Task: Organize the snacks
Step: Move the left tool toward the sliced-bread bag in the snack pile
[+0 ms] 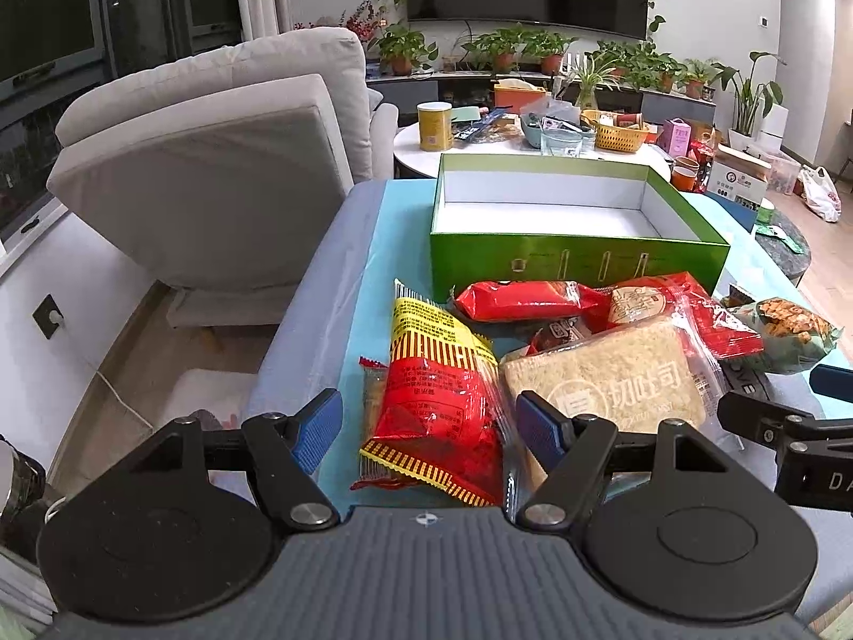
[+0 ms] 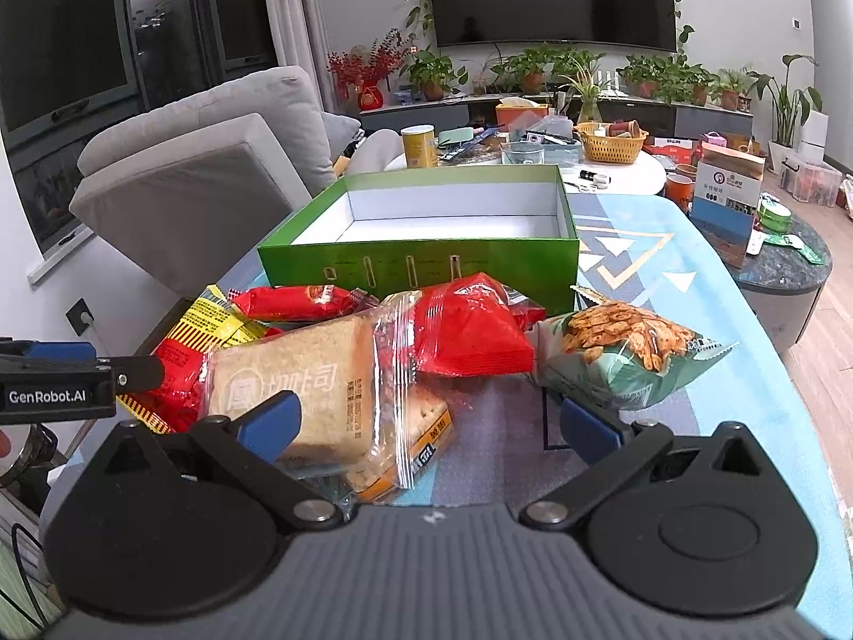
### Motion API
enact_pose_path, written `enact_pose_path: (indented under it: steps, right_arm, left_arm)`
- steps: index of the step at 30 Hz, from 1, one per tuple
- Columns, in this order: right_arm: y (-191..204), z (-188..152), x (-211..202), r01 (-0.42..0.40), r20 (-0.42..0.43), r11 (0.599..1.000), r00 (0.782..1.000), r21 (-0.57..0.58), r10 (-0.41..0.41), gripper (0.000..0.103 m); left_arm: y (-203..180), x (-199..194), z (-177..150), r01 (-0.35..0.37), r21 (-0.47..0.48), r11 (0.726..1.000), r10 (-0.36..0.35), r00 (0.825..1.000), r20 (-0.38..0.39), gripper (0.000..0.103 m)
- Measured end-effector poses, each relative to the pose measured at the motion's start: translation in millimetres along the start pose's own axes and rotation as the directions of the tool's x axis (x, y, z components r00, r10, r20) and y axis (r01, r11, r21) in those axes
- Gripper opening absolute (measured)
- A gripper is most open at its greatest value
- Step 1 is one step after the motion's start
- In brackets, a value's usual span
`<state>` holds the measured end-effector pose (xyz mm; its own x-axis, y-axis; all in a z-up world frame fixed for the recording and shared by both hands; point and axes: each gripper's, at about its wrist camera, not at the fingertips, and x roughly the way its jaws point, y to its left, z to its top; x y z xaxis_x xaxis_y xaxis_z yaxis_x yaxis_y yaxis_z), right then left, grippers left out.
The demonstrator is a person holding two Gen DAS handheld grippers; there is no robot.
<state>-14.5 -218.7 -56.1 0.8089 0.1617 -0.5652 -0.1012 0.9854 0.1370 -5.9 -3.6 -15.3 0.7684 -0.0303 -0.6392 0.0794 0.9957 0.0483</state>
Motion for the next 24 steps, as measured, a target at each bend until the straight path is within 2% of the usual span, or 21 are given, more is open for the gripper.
enact_pose_path:
  steps: [24]
  right_arm:
    - [6.8, 0.9, -4.2, -0.003, 0.017, 1.000, 1.000, -0.024, 0.003, 0.065]
  left_arm:
    - [2.2, -4.3, -6.1, 0.016, 0.001, 1.000, -0.016, 1.000, -0.010, 0.069]
